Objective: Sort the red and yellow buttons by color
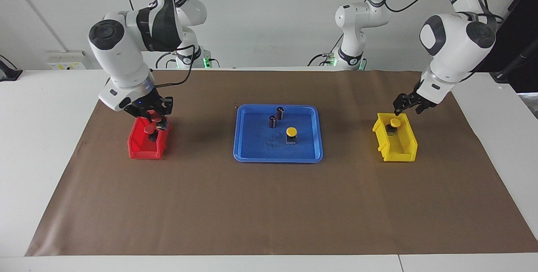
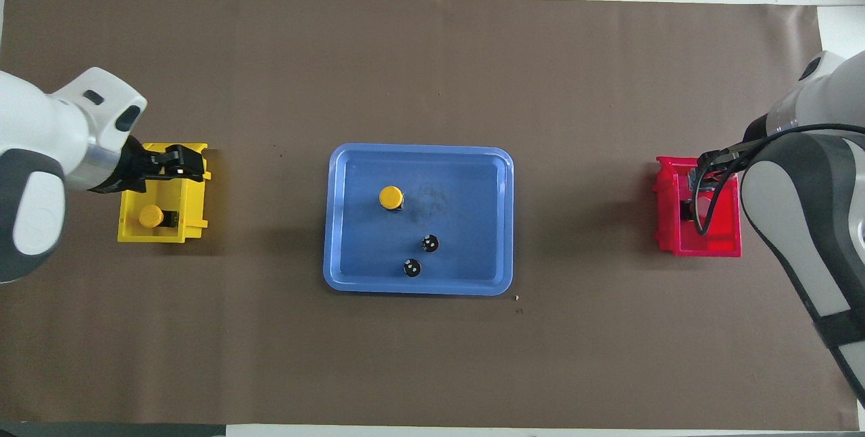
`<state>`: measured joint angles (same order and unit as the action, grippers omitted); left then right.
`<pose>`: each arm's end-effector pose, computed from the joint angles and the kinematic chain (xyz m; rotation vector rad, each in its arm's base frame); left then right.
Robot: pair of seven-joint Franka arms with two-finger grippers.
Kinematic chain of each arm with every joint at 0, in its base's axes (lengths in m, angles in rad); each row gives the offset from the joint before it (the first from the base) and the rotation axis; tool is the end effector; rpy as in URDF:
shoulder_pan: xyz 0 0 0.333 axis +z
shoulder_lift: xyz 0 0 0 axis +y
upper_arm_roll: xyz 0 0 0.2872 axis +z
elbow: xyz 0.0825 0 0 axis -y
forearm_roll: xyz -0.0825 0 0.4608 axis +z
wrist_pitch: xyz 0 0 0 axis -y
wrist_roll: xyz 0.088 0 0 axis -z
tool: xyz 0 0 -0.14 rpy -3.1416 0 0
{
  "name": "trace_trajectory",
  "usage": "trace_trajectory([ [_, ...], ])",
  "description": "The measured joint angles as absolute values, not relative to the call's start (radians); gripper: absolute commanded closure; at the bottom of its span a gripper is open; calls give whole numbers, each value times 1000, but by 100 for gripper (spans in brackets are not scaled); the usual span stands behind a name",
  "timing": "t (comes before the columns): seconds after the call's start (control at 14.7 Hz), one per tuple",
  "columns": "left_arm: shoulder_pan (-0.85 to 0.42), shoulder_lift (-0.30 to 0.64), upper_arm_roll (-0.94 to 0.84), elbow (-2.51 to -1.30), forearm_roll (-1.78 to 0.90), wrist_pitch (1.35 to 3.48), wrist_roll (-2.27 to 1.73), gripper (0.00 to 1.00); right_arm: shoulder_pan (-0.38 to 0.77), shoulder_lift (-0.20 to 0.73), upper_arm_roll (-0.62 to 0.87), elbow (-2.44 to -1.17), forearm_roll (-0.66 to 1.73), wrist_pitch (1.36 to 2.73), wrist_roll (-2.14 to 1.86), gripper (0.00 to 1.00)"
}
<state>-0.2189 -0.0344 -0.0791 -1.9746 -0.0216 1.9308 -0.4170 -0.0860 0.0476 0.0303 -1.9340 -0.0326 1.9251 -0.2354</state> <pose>0.5908 -0.1839 0.3926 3.1222 0.1982 -0.0235 0.6303 -0.0385 0.3629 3.1055 0.2989 -0.0937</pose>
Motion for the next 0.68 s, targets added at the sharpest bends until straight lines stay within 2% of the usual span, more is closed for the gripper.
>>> trace_trajectory([
  [0.14,-375,-4,-92,-1984,-19,2001,-603,0,-109,39,31,-1987,-28,1989,-272,86],
  [0.34,-509,73,-93,-1991,-19,2117,-754,0,-119,23,31,-2060,-27,2086,-296,86],
  [0.54,-564,166,-92,-1992,-19,2239,-808,0,-129,21,31,-2116,-26,2166,-307,87],
  [0.68,-571,196,-90,-1989,-19,2281,-808,0,-129,21,31,-2149,-26,2209,-312,87],
])
